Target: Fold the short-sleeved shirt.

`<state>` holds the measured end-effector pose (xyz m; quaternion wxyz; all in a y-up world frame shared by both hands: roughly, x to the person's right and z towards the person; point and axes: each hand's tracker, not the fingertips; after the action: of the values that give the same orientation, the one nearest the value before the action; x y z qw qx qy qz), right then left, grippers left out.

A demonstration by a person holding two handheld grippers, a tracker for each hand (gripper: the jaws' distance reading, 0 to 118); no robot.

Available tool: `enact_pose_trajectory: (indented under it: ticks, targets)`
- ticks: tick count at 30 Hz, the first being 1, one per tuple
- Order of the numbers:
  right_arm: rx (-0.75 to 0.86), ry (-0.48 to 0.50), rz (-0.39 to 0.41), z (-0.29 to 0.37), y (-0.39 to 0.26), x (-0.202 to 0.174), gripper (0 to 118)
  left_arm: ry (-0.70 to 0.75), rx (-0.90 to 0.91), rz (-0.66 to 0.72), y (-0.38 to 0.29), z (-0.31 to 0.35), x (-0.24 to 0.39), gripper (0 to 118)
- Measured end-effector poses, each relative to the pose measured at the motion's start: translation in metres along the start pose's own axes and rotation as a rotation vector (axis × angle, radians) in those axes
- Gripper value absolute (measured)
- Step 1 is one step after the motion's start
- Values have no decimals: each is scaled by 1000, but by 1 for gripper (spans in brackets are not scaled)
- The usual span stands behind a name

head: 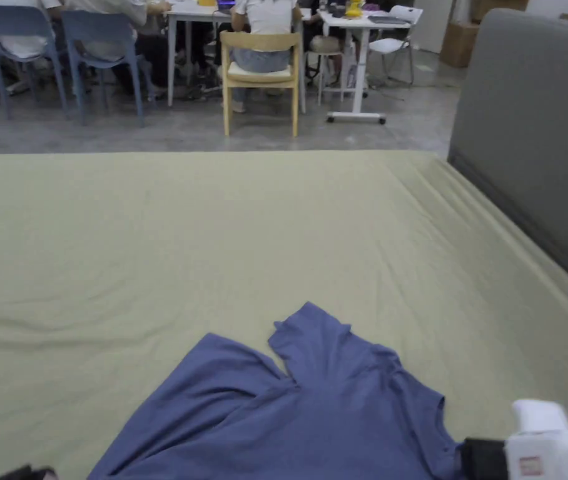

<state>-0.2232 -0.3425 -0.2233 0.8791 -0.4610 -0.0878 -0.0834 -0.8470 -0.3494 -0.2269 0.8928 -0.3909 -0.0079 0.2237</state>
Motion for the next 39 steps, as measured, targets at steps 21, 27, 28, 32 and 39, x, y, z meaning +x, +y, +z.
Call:
enact_pose_trajectory:
  ticks: [21,27,28,32,39]
  targets:
    - [234,147,218,93,-21,-109,6,213,-28,-201,-20,-33,-13,118]
    - [212,117,190,82,-10,-92,6,313,-160,-296,-18,-111,-14,100]
    - [202,110,181,79,-8,-89,6,301,-199,-306,-29,-111,-13,63]
    - [184,70,163,70,-3,-74,6,187,-93,-173,-33,-86,-14,4]
    - [198,80,213,36,41,-51,6,38,2,-115,-34,-19,26,3]
